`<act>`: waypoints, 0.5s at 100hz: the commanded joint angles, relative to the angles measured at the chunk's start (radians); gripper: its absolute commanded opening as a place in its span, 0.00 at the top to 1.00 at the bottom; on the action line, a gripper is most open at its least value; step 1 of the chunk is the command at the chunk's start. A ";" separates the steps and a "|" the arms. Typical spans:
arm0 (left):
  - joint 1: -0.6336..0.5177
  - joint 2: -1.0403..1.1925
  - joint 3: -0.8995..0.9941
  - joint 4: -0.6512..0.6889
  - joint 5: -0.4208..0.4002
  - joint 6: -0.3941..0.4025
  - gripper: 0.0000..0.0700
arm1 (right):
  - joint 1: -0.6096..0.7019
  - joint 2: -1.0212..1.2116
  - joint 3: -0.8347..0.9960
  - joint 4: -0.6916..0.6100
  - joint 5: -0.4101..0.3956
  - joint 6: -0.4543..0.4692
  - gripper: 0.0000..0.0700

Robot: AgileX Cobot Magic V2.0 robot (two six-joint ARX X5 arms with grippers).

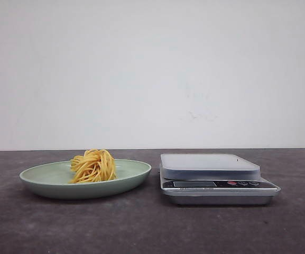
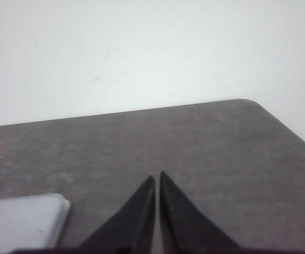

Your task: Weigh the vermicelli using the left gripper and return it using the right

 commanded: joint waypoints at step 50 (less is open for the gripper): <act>0.001 -0.001 -0.018 -0.005 0.000 0.006 1.00 | -0.021 0.002 -0.232 0.174 -0.029 -0.034 0.99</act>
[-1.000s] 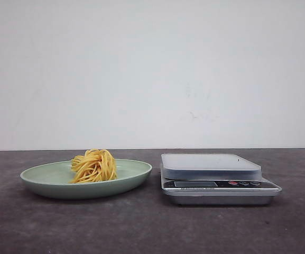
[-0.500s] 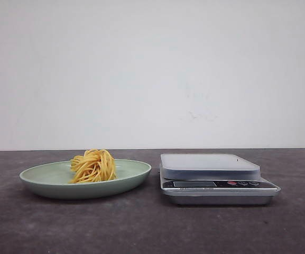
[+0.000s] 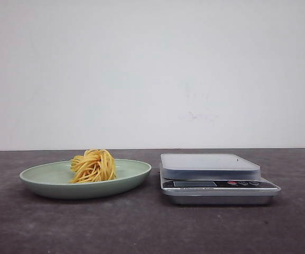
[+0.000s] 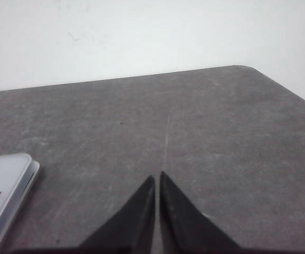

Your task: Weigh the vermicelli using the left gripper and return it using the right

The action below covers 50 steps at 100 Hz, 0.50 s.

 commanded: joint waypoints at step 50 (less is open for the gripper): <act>0.001 -0.001 -0.018 -0.005 0.000 0.006 1.00 | -0.001 -0.001 -0.002 -0.047 -0.066 -0.097 0.99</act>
